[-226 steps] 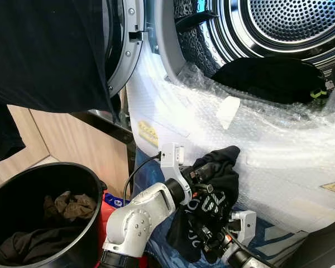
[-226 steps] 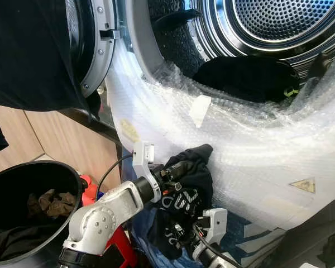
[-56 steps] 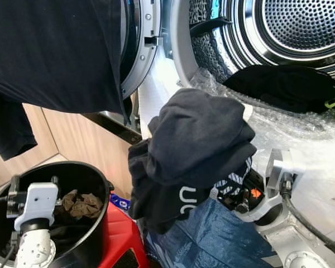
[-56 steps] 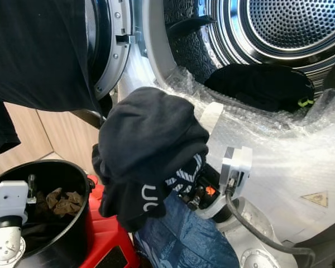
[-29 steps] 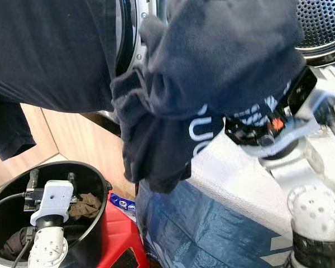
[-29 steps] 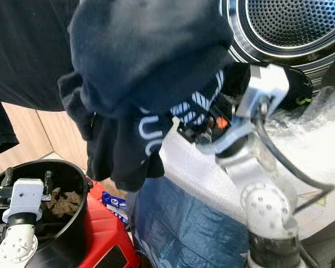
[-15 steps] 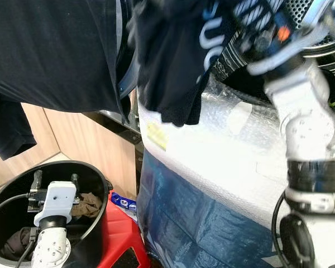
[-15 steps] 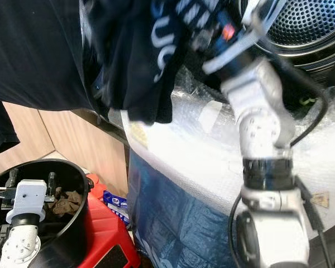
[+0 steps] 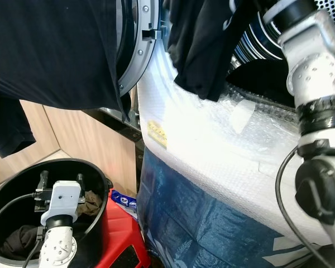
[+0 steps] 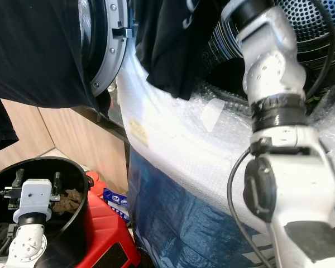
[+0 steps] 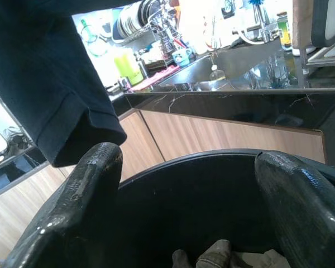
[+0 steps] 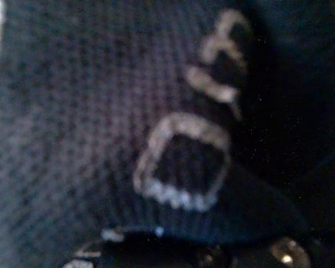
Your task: Clothes washing
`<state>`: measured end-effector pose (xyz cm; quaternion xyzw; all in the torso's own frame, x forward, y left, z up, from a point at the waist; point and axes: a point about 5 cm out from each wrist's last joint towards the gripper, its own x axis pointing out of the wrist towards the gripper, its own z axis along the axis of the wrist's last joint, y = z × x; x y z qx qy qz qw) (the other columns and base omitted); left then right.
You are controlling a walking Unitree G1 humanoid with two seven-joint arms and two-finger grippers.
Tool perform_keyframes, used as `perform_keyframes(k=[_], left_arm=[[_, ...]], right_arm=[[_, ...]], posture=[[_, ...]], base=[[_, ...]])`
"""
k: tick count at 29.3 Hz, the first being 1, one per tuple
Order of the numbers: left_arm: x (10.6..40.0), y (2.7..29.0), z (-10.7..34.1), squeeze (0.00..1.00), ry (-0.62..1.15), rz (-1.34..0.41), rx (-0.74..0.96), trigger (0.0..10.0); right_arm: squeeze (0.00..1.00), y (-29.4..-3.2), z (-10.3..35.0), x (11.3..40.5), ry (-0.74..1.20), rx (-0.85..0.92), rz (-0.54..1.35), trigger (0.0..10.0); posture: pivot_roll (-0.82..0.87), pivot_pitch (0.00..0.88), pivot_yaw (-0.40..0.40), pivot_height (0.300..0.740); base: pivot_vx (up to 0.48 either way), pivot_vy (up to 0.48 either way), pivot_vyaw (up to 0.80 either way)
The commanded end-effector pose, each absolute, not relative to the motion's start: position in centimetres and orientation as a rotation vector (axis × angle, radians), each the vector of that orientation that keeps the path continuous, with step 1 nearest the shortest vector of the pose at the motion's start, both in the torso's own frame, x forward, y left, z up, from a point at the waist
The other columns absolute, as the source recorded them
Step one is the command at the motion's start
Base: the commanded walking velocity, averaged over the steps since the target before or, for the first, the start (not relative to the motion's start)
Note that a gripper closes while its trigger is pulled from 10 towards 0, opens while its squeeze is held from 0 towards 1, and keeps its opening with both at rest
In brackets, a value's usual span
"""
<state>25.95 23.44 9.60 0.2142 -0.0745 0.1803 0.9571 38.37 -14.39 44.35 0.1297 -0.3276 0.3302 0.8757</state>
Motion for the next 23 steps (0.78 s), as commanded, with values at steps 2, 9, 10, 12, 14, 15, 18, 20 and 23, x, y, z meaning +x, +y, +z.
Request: perform_keyframes(k=[2,9,10,12,14,15,18,20,23], left_arm=[[25.8,23.3,9.6,0.0,-0.158,0.365,0.432,10.0],[25.8,23.3,9.6,0.0,-0.149,0.369,0.419,10.0],[25.8,23.3,9.5,0.0,-0.147,0.369,0.416,10.0],[25.8,23.3,9.5,0.0,-0.142,0.367,0.414,10.0],[25.7,23.3,9.4,0.0,-0.141,0.366,0.413,10.0],[25.7,23.3,9.4,0.0,-0.141,0.365,0.413,10.0],[25.7,23.3,9.4,0.0,-0.14,0.364,0.411,10.0],[25.7,23.2,9.5,0.0,-0.141,0.363,0.409,10.0],[25.6,23.1,9.4,0.0,-0.136,0.366,0.397,10.0]], right_arm=[[0.0,-15.1,45.4,38.0,-0.72,0.269,0.657,0.0],[0.0,-17.3,44.2,40.0,-0.538,0.209,0.309,0.0],[0.0,-18.3,43.9,40.3,-0.497,0.196,0.204,0.0],[0.0,-18.8,43.7,40.4,-0.469,0.178,0.155,0.0],[0.0,-19.1,43.6,40.4,-0.457,0.181,0.13,0.0],[0.0,-19.8,43.6,40.4,-0.45,0.207,0.095,0.0],[0.0,-20.9,43.4,40.3,-0.44,0.209,0.007,0.0],[0.0,-21.9,43.4,40.2,-0.434,0.211,-0.084,0.0],[0.0,-24.7,44.5,39.1,-0.516,0.266,-0.283,0.0]], posture=[[0.13,0.0,-0.061,0.74],[0.13,0.0,-0.059,0.74],[0.13,0.0,-0.059,0.74],[0.13,0.0,-0.059,0.74],[0.12,0.0,-0.056,0.74],[0.12,0.0,-0.057,0.74],[0.12,0.0,-0.058,0.74],[0.12,0.0,-0.055,0.74],[0.12,0.0,-0.056,0.74]], base=[[0.0,0.0,0.0],[0.0,0.0,0.0],[0.0,0.0,0.0],[0.0,0.0,0.0],[0.0,0.0,0.0],[0.0,0.0,0.0],[0.0,0.0,0.0],[0.0,0.0,0.0],[0.0,0.0,0.0]])
